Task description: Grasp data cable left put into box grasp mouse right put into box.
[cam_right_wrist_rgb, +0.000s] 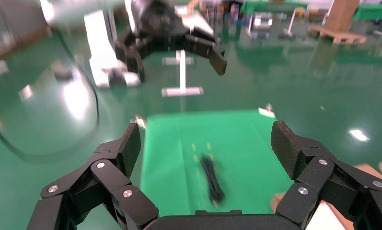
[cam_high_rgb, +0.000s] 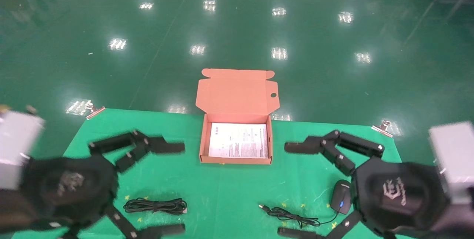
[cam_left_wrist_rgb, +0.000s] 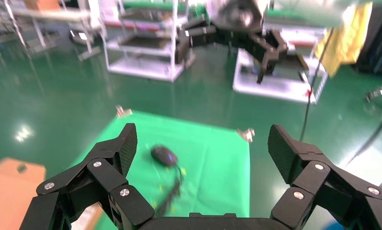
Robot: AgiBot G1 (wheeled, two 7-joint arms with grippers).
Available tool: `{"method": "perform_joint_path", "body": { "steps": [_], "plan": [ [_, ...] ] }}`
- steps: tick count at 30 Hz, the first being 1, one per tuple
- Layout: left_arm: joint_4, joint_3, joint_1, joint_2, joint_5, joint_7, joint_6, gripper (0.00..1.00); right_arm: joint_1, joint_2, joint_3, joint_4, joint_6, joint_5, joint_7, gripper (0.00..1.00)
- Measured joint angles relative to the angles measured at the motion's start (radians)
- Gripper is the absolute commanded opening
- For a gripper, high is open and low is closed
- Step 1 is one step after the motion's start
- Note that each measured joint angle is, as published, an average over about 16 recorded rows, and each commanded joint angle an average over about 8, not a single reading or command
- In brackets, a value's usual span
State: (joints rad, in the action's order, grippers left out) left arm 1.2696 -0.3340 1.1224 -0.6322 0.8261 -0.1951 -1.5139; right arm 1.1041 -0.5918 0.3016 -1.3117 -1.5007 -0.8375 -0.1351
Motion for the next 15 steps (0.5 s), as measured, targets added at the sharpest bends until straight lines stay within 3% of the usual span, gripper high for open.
{"method": "perform_joint_path", "body": {
  "steps": [15],
  "plan": [
    [-0.065, -0.219, 0.216, -0.101, 0.397, -0.019, -0.048, 1.00, 0.182, -0.036, 0.171, -0.042, -0.040, -0.424, 0.212, 1.00]
  ]
}}
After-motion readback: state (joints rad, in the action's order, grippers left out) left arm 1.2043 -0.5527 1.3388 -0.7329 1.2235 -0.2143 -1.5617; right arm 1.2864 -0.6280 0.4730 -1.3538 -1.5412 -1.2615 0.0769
